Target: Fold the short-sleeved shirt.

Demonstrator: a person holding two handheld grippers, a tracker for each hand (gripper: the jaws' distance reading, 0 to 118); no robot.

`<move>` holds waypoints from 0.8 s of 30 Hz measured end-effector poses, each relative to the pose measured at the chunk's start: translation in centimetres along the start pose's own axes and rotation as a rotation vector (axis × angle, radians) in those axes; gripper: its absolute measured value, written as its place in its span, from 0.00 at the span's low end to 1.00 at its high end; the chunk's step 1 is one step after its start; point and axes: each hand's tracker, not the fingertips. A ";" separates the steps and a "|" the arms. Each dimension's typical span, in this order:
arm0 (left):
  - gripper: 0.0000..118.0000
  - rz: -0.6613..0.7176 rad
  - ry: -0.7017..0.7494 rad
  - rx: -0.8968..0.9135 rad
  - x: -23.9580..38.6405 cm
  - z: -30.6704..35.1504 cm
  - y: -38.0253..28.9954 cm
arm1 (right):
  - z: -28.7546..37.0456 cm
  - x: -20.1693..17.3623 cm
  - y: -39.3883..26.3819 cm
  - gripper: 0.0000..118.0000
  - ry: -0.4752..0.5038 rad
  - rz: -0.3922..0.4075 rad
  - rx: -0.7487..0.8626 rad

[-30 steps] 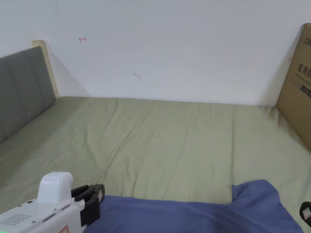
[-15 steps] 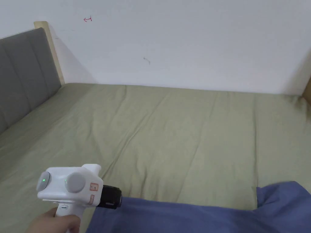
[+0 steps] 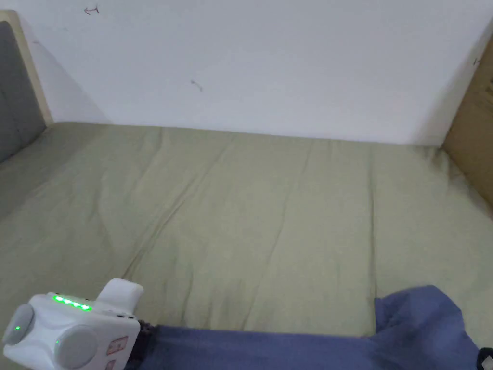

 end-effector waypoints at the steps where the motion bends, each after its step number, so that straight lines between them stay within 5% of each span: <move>1: 0.02 0.014 -0.005 0.019 -0.1 0.4 0.1 | -0.8 0.3 0.5 0.00 -0.004 0.003 -0.010; 3: 0.02 0.021 0.001 0.036 -0.5 1.7 0.0 | -2.7 1.5 1.7 0.11 -0.024 0.016 -0.032; 4: 0.02 0.024 0.009 0.052 -0.8 2.3 -0.1 | -4.0 2.2 2.4 0.33 -0.048 0.018 -0.057; 6: 0.02 0.035 0.020 0.083 -1.4 3.6 -0.2 | -6.6 3.6 3.5 1.00 -0.064 0.000 -0.116; 12: 0.02 0.144 -0.031 0.108 -2.1 6.1 -0.7 | -14.1 7.6 4.7 0.97 -0.254 -0.081 -0.325; 15: 0.02 0.141 -0.033 0.105 -2.0 6.2 -0.7 | -16.9 8.0 4.4 0.94 -0.288 -0.048 -0.437; 17: 0.02 0.122 -0.011 0.088 -1.7 6.1 -0.7 | -18.0 8.2 4.5 0.81 -0.323 0.066 -0.414; 19: 0.02 0.118 -0.006 0.081 -1.9 6.0 -0.6 | -17.7 8.1 4.9 0.41 -0.307 0.057 -0.398; 23: 0.02 0.161 -0.021 0.078 -2.5 6.0 -0.7 | -14.1 4.5 4.6 0.00 -0.247 0.162 -0.341; 24: 0.02 0.169 -0.022 0.082 -2.6 6.1 -0.8 | -13.6 4.5 4.5 0.00 -0.259 0.183 -0.333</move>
